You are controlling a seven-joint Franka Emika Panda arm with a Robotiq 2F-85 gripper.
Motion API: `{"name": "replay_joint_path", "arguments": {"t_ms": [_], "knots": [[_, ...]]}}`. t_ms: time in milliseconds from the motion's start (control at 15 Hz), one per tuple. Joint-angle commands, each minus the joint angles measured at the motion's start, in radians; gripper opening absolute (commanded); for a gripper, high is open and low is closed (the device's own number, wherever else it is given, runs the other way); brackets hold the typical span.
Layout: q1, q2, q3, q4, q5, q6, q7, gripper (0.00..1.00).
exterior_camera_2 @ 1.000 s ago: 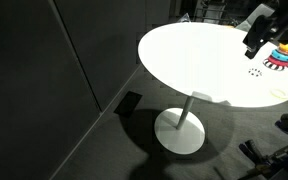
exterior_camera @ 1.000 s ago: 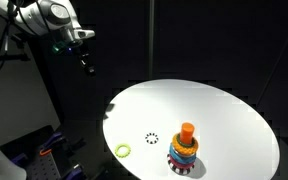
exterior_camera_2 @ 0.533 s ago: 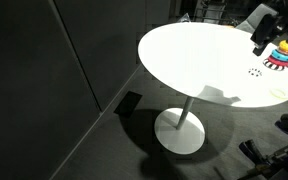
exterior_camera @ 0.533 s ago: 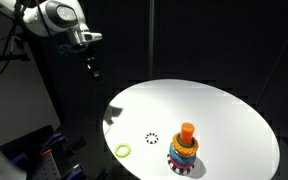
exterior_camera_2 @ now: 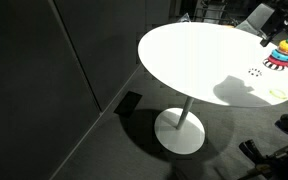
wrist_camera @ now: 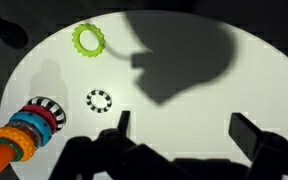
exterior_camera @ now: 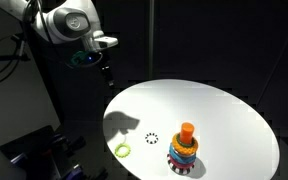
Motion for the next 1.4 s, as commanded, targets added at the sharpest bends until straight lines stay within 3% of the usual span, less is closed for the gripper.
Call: {"name": "replay_joint_path", "arguments": {"t_ms": [0,533,1333], "knots": [[-0.037,0.002,-0.072,-0.035,0.073,0.094,-0.123,1.00],[-0.044,0.061,-0.226,-0.013,0.387,0.078,-0.491,1.00],[-0.058,0.056,-0.203,-0.035,0.367,0.098,-0.463,1.00]]}}
